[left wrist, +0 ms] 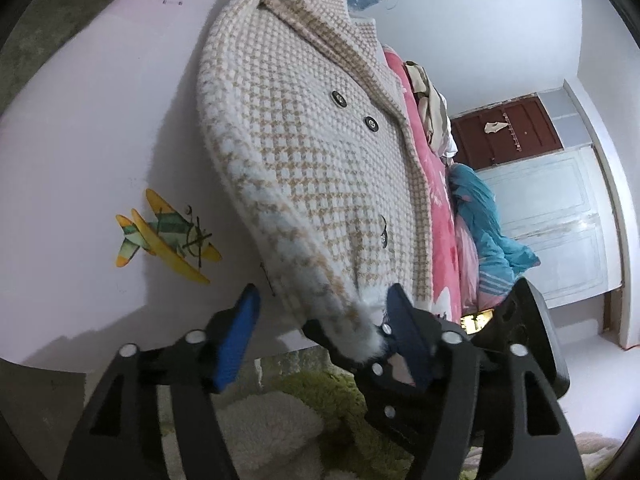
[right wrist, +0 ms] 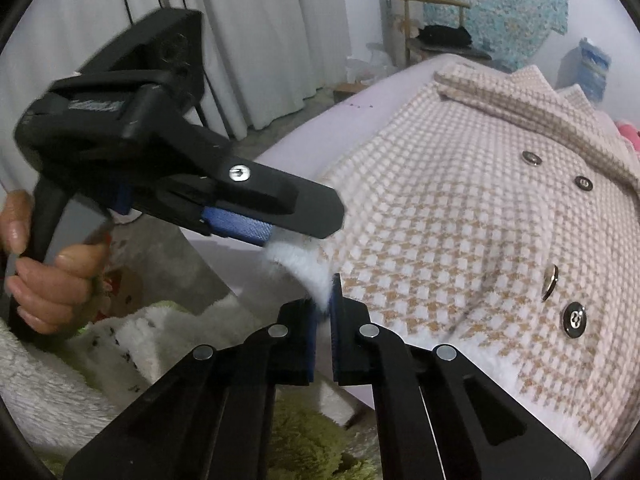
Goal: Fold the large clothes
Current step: 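Grasp the fluffy coat hem edge with the left tool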
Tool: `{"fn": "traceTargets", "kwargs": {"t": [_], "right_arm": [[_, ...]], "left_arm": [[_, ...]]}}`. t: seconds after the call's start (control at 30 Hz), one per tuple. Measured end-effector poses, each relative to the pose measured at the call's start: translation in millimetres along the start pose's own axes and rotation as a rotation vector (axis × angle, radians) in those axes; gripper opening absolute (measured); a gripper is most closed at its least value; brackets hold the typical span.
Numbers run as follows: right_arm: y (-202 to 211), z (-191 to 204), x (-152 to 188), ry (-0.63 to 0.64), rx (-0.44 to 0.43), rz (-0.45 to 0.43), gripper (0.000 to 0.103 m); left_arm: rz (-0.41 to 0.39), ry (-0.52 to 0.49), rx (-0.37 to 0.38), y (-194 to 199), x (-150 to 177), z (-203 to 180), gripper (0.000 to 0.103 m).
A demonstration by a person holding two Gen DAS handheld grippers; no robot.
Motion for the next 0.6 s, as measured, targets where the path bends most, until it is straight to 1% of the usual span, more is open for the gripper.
{"fn": "traceTargets", "kwargs": {"t": [0.1,0.17,0.27,0.33,0.4,0.43,0.47,0.5,0.53,0.57,0.6], "right_arm": [[4,7,0,0.004,-0.014,-0.01,0.004],[-1,7,-1,0.004,-0.019,-0.006,0.004],[-2,6,-1,-0.006,-0.026,-0.009,0.004],[1,6,-2,-0.019,-0.038,-0.021,0.004],[5,7,-3,-0.035,-0.054,-0.034,0.009],[7,8,-3,-0.046,-0.067,-0.036,0.009],[10,8,-3,-0.062,-0.082,-0.041,0.011],[13,7,-2,-0.07,-0.087,-0.045,0.017],[17,6,-1,-0.081,-0.091,-0.046,0.024],[21,3,0,-0.09,-0.085,-0.052,0.037],[27,-2,0,-0.1,-0.072,-0.065,0.046]], "left_arm": [[0.027,0.054,0.031,-8,0,6,0.07],[0.036,0.085,0.045,-14,-2,9,0.07],[0.03,0.112,0.042,-22,-7,15,0.069],[0.017,0.121,0.023,-25,-12,21,0.066],[0.011,0.121,0.014,-27,-15,24,0.041],[0.013,0.121,0.008,-28,-15,25,0.036],[0.016,0.113,-0.005,-29,-15,27,0.024],[0.016,0.095,-0.028,-29,-15,28,0.017],[0.015,0.066,-0.058,-29,-14,29,0.016],[0.013,0.036,-0.087,-29,-13,29,0.014],[0.011,0.013,-0.107,-29,-13,30,0.013]]}}
Point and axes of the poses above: each gripper's, at about its wrist camera, not at the fingertips, and y roughly against the way its jaws point, z to its left, x to its underside, the point moved 9 cm from there along -y, roughly the way its jaws point, and after that the axes turned 6 degrees about -z, right-handed, at the moved point
